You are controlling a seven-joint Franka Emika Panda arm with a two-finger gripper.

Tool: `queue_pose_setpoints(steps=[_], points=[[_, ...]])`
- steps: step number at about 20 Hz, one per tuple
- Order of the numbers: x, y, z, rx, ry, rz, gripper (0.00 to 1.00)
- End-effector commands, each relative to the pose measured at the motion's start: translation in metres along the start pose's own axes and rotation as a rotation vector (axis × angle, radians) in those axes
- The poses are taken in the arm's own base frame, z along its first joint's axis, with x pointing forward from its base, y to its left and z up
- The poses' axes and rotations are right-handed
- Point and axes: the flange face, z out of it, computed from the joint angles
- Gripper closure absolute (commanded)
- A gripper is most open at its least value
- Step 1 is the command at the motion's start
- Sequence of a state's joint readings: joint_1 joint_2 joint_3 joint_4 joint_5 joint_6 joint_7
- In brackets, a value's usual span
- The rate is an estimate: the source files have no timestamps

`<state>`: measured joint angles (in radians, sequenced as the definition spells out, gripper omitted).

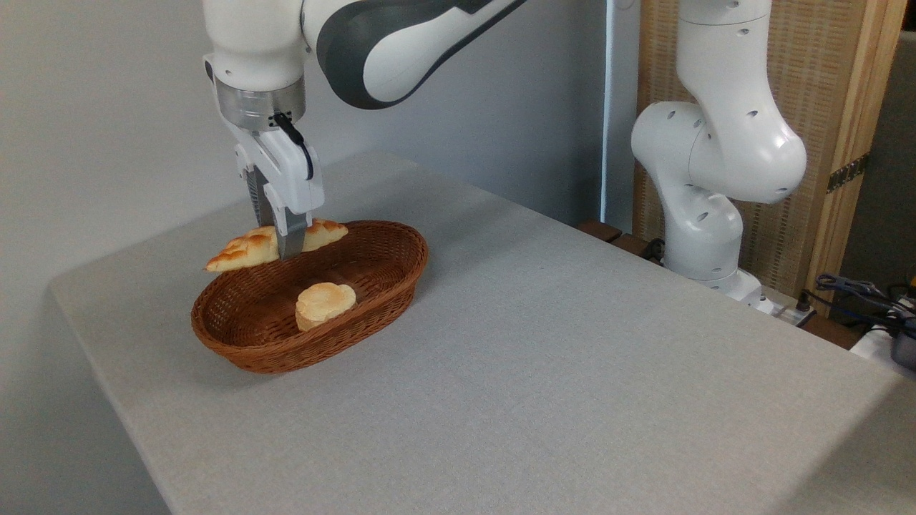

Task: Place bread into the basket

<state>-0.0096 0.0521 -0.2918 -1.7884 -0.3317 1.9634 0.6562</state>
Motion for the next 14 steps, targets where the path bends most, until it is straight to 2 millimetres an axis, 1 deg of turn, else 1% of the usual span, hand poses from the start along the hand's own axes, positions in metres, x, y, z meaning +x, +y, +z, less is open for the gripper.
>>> queue_pose_setpoints(steps=[1, 5, 7, 8, 11, 14], points=[[-0.002, -0.001, -0.001, -0.009, -0.010, -0.005, 0.00], [-0.004, -0.005, 0.002, 0.021, -0.041, 0.012, 0.00], [-0.008, -0.012, 0.001, 0.026, -0.042, 0.008, 0.00], [-0.011, -0.019, 0.000, 0.037, -0.046, 0.002, 0.00], [-0.032, -0.051, -0.012, 0.130, -0.102, -0.007, 0.00], [-0.060, -0.087, -0.032, 0.180, -0.112, -0.057, 0.00]])
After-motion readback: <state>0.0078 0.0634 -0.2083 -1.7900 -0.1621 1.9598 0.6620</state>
